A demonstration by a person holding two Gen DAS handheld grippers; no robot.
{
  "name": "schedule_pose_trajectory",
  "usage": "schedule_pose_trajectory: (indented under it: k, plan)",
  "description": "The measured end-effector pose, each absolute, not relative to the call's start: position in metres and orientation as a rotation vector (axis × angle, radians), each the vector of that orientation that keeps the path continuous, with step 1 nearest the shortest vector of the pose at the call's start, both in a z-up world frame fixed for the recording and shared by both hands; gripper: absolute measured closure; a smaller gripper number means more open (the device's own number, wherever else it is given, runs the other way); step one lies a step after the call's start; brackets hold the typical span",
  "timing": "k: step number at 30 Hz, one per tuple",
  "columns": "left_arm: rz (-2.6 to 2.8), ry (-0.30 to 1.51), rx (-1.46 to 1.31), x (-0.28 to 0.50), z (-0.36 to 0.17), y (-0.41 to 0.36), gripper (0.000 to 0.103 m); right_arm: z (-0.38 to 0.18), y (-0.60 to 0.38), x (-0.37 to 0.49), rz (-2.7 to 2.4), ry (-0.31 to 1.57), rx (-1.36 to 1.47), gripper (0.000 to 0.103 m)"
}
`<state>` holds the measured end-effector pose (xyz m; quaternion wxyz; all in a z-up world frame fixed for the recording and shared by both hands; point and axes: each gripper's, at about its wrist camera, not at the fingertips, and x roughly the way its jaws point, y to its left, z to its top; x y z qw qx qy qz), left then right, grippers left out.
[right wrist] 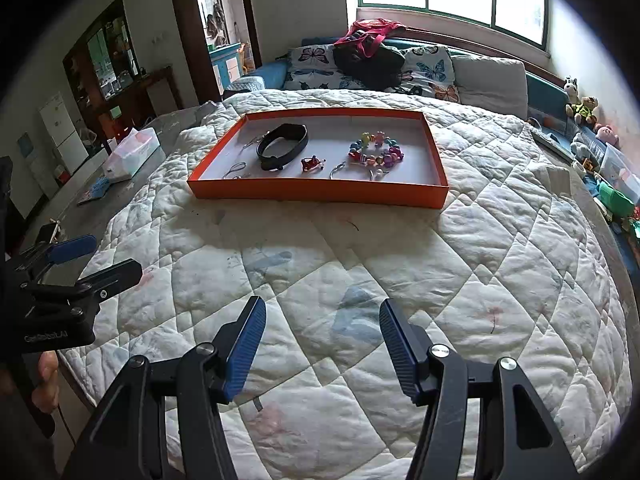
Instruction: Organize jewelry
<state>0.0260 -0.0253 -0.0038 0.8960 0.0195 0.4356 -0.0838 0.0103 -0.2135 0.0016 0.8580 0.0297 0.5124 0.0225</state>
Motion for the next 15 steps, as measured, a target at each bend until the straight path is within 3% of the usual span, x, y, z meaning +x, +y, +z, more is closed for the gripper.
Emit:
schedule_pose_trajectory:
  k: [15]
  plan:
    - [-0.174, 0.903, 0.04, 0.0262, -0.0076, -0.0275, 0.0, -0.0013, -0.2114, 0.0106, 0.053, 1.084, 0.058, 0.038]
